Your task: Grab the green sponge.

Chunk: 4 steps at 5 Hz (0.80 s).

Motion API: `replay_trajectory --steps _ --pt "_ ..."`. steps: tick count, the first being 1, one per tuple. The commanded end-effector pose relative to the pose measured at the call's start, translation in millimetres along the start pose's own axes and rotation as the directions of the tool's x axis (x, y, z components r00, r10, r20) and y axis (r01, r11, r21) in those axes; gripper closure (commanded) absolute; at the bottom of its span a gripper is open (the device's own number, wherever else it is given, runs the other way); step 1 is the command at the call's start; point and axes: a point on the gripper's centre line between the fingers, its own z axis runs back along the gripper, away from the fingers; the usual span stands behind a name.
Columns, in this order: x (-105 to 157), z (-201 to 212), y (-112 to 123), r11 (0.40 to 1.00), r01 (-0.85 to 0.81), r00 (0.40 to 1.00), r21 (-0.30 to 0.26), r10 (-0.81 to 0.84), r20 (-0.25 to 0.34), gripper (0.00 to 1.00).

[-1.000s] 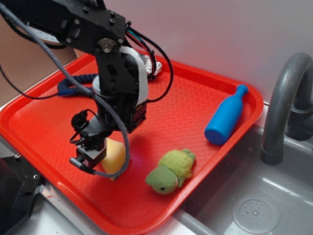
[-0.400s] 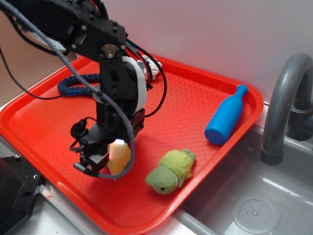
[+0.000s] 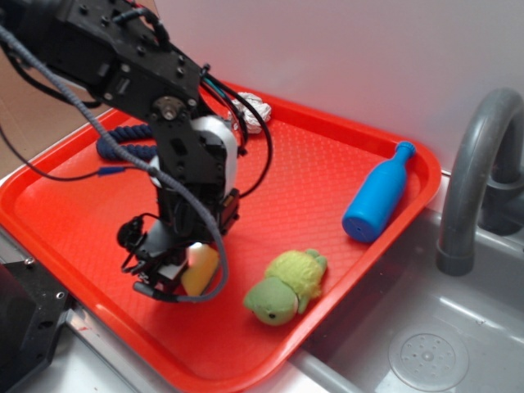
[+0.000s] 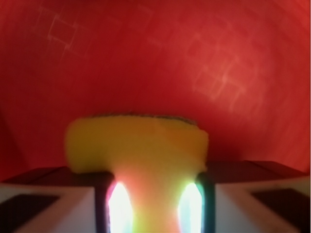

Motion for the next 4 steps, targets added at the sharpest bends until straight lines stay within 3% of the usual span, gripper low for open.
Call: replay_trajectory --steps 1,2,3,4 --pt "-43.6 95.8 54.6 0.874 -0.486 0.865 -0.001 0.482 0.139 1.00" --pt "-79.9 136.8 60.0 0.728 -0.679 0.702 -0.096 0.682 0.207 1.00" --pt "-109.2 171.3 52.4 0.537 -0.821 0.502 -0.192 0.841 0.203 1.00" --pt "-105.7 176.2 42.4 0.311 -0.924 0.277 -0.223 0.945 0.173 1.00"
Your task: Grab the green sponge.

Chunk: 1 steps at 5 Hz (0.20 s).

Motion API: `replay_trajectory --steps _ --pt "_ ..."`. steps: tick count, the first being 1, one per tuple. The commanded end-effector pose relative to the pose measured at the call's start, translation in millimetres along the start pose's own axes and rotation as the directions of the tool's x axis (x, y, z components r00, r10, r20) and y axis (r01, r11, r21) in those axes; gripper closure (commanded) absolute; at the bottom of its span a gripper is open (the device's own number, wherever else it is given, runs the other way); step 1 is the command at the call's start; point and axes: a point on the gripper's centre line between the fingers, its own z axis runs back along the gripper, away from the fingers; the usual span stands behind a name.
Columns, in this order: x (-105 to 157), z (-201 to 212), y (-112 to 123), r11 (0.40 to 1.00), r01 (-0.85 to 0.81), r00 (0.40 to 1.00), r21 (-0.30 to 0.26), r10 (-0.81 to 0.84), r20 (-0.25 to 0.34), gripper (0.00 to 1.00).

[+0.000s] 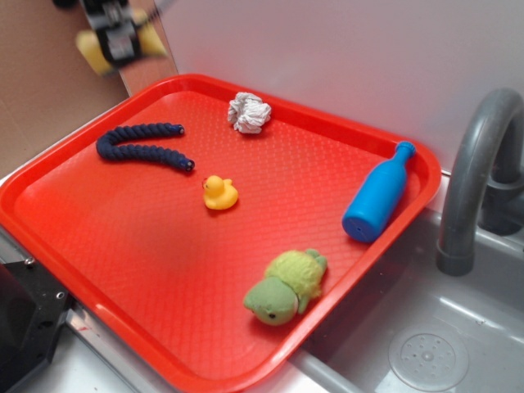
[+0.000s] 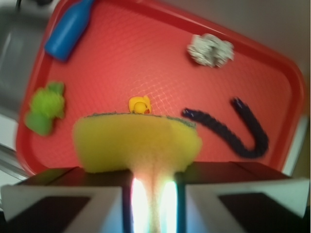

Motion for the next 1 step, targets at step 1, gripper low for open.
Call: replay_trajectory --steps 1 --pt "-18.3 1.5 -21.9 0.912 -0.402 0.916 0.082 0.402 0.020 1.00"
